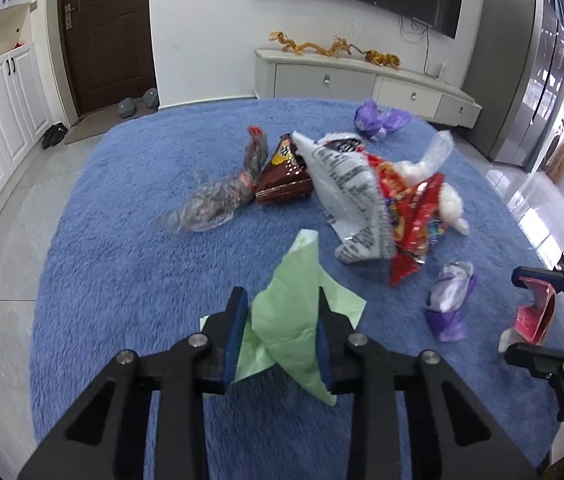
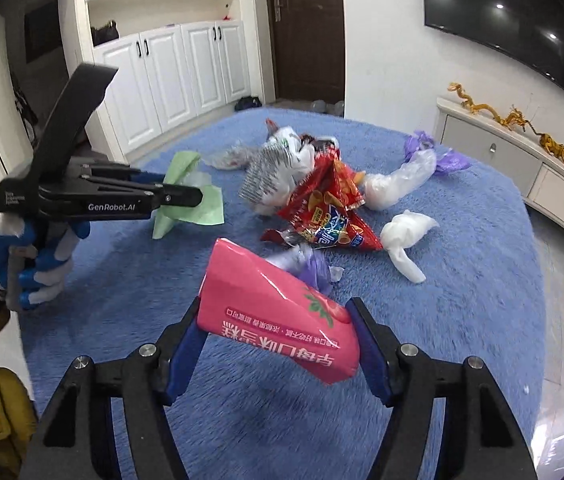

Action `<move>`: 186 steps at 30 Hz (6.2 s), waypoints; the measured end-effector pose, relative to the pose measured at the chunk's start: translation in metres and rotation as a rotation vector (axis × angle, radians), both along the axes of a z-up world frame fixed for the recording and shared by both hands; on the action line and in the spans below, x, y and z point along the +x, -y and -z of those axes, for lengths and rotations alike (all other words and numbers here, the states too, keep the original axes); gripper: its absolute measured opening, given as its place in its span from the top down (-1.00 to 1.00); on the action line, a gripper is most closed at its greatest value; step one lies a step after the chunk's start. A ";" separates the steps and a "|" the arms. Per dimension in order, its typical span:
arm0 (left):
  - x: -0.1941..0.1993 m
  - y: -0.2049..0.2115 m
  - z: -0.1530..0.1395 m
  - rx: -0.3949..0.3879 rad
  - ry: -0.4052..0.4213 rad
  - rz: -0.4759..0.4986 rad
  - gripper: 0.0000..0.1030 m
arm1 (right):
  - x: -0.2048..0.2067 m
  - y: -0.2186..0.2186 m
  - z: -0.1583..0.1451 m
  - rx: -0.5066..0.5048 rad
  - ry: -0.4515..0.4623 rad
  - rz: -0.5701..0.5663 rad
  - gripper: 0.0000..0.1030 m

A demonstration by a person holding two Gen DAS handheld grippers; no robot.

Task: Collect trash
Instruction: 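Grasp the green paper with the left tool while the right tool grasps the pink carton, then carry both items to the trash bin and open both tools to drop them, then move both tools back over the trash pile on the rug, then grasp the white printed plastic bag with the left tool while the right grasps a white bag, then carry both bags over the trash bin and open both tools to drop them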

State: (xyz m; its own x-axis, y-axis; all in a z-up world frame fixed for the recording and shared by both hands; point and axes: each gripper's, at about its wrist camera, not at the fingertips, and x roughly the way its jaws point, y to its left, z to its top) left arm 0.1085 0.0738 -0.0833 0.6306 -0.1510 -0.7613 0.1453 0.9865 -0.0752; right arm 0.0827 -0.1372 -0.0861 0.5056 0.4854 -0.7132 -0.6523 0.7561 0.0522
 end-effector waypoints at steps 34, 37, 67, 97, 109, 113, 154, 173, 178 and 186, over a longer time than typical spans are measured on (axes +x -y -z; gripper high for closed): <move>0.019 0.470 -0.009 -0.104 -0.140 0.606 0.35 | -0.046 0.399 0.064 0.175 -0.156 0.928 -0.36; 0.025 0.495 0.006 -0.127 -0.181 0.618 0.15 | -0.040 0.405 0.074 0.158 -0.180 0.951 -0.60; -0.043 0.422 -0.104 -0.167 0.215 0.562 -0.07 | -0.099 0.383 -0.044 0.213 0.098 1.037 -0.69; -0.143 0.076 -0.255 -0.113 0.664 0.079 -0.34 | -0.187 0.197 -0.234 0.224 0.608 0.687 -0.85; -0.118 -0.011 -0.190 -0.023 0.529 -0.049 -0.34 | -0.144 0.169 -0.209 0.242 0.531 0.616 -0.85; -0.090 -0.007 -0.159 -0.029 0.429 -0.056 -0.33 | -0.118 0.161 -0.192 0.236 0.466 0.602 -0.85; 0.078 0.031 0.012 -0.178 0.008 0.047 0.37 | 0.127 0.062 0.024 0.204 -0.170 0.336 0.01; -0.025 0.008 -0.046 -0.157 0.141 0.034 0.68 | 0.047 0.075 -0.041 0.247 -0.065 0.372 0.48; -0.061 0.012 -0.079 -0.106 0.221 0.024 0.68 | 0.004 0.072 -0.077 0.263 0.019 0.362 0.48; -0.119 0.042 -0.117 0.018 0.337 0.019 0.68 | -0.057 0.072 -0.114 0.264 0.138 0.363 0.49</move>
State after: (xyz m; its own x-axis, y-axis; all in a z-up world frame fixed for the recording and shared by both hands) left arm -0.0103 0.0316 0.0332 0.8443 -0.1532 -0.5135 0.1772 0.9842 -0.0023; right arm 0.0258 -0.2095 0.0284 0.7575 0.4159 -0.5033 -0.3628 0.9090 0.2051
